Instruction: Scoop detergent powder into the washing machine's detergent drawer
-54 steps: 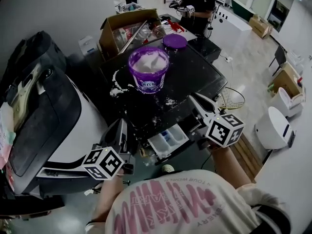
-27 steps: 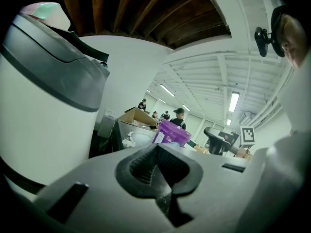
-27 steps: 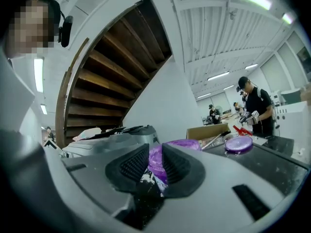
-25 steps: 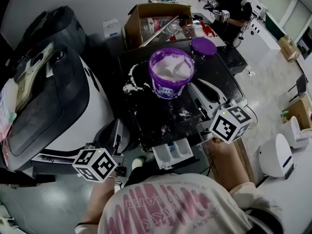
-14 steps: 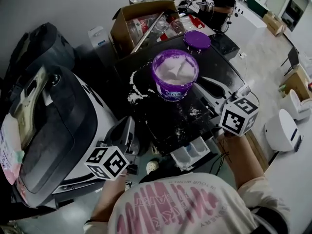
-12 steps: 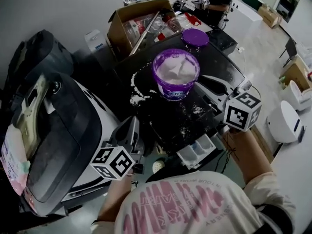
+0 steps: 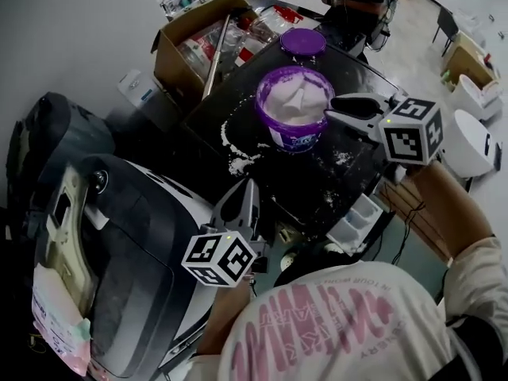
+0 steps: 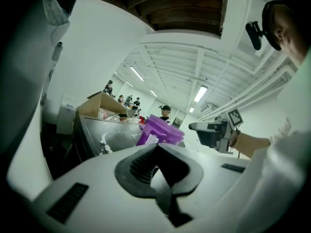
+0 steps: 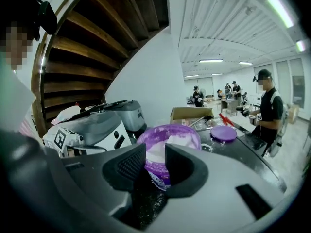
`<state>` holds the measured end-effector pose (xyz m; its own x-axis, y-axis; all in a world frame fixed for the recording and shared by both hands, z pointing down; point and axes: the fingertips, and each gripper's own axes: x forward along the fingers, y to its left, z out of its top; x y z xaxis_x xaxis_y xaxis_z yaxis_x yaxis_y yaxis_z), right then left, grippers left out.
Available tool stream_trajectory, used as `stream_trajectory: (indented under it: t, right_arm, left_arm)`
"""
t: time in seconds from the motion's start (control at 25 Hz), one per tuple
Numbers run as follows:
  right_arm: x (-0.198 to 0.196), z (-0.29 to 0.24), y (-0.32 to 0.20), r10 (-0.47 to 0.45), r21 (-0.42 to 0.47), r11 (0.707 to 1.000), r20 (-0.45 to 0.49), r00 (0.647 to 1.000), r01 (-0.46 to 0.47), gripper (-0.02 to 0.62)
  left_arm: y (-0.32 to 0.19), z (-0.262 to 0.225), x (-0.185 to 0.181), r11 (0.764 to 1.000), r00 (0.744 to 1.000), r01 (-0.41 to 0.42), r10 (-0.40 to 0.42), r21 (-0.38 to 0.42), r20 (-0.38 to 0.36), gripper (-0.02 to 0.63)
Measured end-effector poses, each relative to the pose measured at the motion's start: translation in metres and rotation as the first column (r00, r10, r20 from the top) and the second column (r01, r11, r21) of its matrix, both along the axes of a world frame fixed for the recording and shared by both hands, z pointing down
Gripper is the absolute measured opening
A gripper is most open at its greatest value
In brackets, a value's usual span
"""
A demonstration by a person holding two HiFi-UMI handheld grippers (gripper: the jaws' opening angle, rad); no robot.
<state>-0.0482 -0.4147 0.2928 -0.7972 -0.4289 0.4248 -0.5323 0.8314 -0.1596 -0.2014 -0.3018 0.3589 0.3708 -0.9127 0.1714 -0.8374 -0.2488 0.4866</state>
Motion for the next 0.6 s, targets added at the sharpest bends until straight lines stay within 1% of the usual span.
stream_trajectory:
  t: [0.12,0.24,0.48,0.56,0.6]
  right_arm:
    - [0.001,0.006,-0.004,0.016,-0.007,1.000,-0.073,0.997,-0.017,0.123]
    - [-0.006,0.014,-0.006,-0.004,-0.028,1.000,-0.138,0.990,0.000,0.123]
    - [-0.014,0.019,-0.015,-0.036,-0.076,0.997,-0.229,0.973,0.019,0.125]
    - [-0.019,0.023,-0.018,-0.070,-0.105,0.994,-0.271,0.960,0.043,0.169]
    - [-0.021,0.027,-0.019,-0.088,-0.123,0.991,-0.295,0.951,0.054,0.177]
  left_arm:
    - [-0.004,0.003,0.001,1.000,0.999,-0.030,0.030,0.004,0.027,0.003]
    - [-0.005,0.010,-0.001,1.000,0.999,-0.028,0.028,-0.003,0.044,0.003]
    - [-0.007,0.021,0.002,0.998,0.998,-0.067,0.067,-0.012,0.021,0.003]
    - [-0.007,0.023,0.000,0.998,0.998,-0.067,0.067,-0.014,0.014,0.003]
    - [-0.006,0.024,0.000,0.998,0.998,-0.066,0.066,-0.015,0.012,0.003]
